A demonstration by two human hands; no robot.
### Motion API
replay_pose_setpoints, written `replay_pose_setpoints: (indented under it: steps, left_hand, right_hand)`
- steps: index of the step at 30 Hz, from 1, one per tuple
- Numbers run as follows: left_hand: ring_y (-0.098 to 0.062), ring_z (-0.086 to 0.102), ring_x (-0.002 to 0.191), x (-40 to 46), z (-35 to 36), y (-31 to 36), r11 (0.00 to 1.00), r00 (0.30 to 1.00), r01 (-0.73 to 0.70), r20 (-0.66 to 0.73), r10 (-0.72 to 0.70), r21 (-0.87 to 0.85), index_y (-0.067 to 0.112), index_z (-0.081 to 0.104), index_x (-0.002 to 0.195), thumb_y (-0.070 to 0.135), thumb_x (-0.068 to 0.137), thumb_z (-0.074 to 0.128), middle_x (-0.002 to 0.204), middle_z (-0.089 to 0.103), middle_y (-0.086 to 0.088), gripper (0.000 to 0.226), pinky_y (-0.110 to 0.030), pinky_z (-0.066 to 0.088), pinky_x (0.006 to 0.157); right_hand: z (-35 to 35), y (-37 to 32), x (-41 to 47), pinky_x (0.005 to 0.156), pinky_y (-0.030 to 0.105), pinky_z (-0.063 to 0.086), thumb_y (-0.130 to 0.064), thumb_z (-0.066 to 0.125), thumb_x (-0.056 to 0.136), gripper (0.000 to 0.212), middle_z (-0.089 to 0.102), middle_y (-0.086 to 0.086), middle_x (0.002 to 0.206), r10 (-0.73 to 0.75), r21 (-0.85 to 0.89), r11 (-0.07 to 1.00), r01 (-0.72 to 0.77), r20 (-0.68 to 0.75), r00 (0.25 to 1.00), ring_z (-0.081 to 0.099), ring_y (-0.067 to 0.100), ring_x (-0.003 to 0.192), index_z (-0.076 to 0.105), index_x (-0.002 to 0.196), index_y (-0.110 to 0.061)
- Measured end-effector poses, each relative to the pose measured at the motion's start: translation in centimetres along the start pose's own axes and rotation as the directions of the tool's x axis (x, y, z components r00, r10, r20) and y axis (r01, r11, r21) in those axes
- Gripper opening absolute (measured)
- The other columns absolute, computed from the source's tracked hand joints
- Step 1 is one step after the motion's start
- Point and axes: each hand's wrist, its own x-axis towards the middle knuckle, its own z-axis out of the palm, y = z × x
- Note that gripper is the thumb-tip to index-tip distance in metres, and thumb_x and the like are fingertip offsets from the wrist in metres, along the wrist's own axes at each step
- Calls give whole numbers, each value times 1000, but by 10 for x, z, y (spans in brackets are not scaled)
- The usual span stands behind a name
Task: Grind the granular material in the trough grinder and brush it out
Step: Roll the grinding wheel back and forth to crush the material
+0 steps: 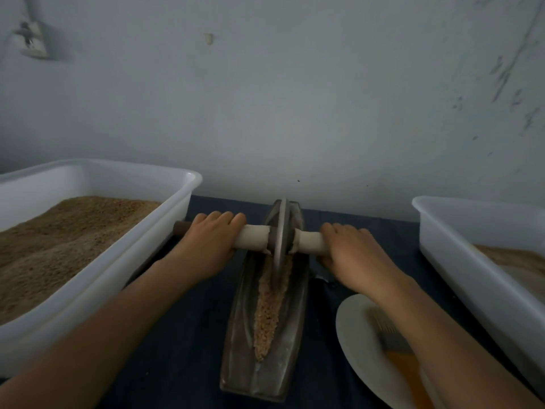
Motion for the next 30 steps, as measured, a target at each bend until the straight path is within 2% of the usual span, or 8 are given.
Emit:
replay_pose_setpoints:
  steps: [4, 7, 10, 13, 18, 23, 26, 30]
  left_hand:
    - [-13, 51, 109, -4, -23, -1, 999, 956, -27, 290, 35, -32, 24, 37, 121, 29, 90, 57, 121, 52, 4, 37, -29, 38, 94]
    - [-9, 49, 95, -13, -45, 1, 993, 841, -15, 536, 76, -118, 27, 35, 119, 27, 89, 58, 113, 53, 5, 37, -24, 40, 86]
    - [-6, 46, 85, -20, -61, 0, 986, 750, -16, 650, 122, -167, 32, 31, 108, 27, 90, 57, 94, 46, 11, 32, -22, 37, 79]
    - [-7, 48, 86, -21, -67, 0, 983, 727, -18, 672, 138, -182, 33, 32, 106, 28, 90, 57, 90, 44, 13, 31, -22, 38, 79]
    - [-8, 47, 91, -12, -48, -1, 986, 814, 21, 575, 81, -168, 26, 35, 119, 25, 90, 57, 104, 49, 6, 36, -22, 37, 81]
    - [-17, 50, 109, 1, -8, -4, 1000, 992, 4, 130, -1, -28, 23, 39, 117, 27, 89, 55, 119, 51, 2, 33, -32, 37, 93]
    - [-17, 48, 107, 4, 7, 1, 999, 997, 35, -68, -34, 6, 23, 41, 117, 25, 87, 56, 117, 50, 2, 34, -31, 35, 92]
    - [-17, 48, 108, 2, 8, 1, 1000, 996, 29, -86, -29, 0, 23, 41, 119, 27, 87, 57, 119, 49, 2, 36, -31, 34, 95]
  right_hand:
    - [-23, -3, -7, 65, 28, 29, -30, 54, 90, 20, 56, 3, 105, -50, 130, 991, 14, 274, 961, 48, 17, 83, 39, 97, -19]
    - [-44, -8, -13, 67, 27, 37, -30, 55, 90, 24, 56, 3, 106, -101, 186, 982, 15, 465, 879, 50, 14, 86, 46, 104, -14]
    - [-64, -12, -21, 69, 27, 39, -32, 57, 89, 30, 58, 4, 106, -149, 228, 973, 20, 565, 811, 55, 16, 91, 51, 111, -12]
    - [-73, -13, -26, 63, 25, 38, -33, 58, 89, 30, 59, 4, 104, -174, 254, 967, 25, 586, 792, 55, 15, 88, 52, 110, -13]
    - [-52, -10, -15, 53, 20, 30, -33, 56, 90, 21, 48, -5, 87, -111, 221, 975, 0, 492, 863, 46, 10, 75, 44, 97, -18]
    - [-12, -3, 0, 67, 30, 27, -32, 54, 89, 24, 55, 2, 107, 6, 62, 998, -13, 112, 994, 52, 21, 97, 45, 105, -17]
    - [4, -3, 4, 73, 32, 26, -30, 50, 90, 23, 54, 0, 109, 40, 17, 999, -39, -54, 998, 49, 21, 100, 45, 109, -18]
    - [5, -3, 2, 70, 32, 23, -28, 51, 90, 23, 54, 1, 108, 27, -17, 999, -28, -59, 998, 49, 22, 99, 45, 110, -17]
